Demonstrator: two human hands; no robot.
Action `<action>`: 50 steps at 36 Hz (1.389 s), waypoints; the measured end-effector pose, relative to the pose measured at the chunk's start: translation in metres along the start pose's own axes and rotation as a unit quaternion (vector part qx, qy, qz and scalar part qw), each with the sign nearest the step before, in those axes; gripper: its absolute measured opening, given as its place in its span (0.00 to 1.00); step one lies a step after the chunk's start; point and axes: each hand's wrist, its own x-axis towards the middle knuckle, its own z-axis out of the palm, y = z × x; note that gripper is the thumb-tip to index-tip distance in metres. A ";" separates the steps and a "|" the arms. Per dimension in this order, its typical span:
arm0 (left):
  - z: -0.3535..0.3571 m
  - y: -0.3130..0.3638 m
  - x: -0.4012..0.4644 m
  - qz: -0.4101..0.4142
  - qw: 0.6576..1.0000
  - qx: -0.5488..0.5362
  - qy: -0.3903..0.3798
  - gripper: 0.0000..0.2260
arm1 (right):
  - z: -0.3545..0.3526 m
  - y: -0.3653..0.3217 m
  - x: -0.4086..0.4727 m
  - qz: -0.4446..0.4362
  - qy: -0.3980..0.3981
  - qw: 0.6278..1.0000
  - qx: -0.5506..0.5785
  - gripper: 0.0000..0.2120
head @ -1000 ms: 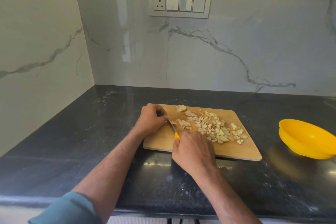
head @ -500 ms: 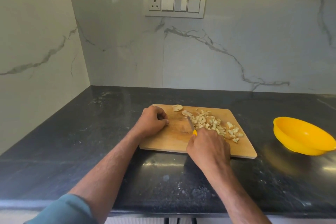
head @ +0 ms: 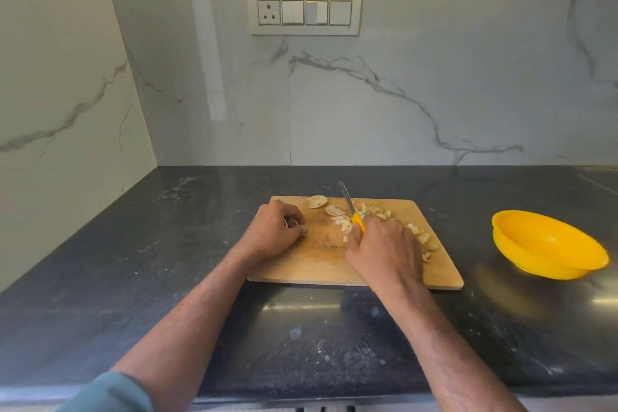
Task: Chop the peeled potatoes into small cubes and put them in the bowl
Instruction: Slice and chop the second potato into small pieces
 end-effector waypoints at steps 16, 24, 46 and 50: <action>0.024 0.043 0.057 -0.038 0.996 0.068 -0.052 0.14 | 0.017 0.016 0.001 0.009 -0.006 0.999 0.040 0.16; 0.032 0.049 0.068 -0.042 0.990 0.111 -0.079 0.13 | 0.015 0.017 0.002 0.003 -0.006 0.999 0.043 0.16; 0.003 0.035 0.031 -0.042 0.990 -0.109 -0.072 0.05 | 0.016 0.019 -0.001 -0.018 -0.020 0.999 0.044 0.16; -0.024 0.018 0.018 -0.043 0.981 -0.093 -0.167 0.09 | 0.015 0.016 -0.002 -0.047 -0.034 0.997 0.049 0.15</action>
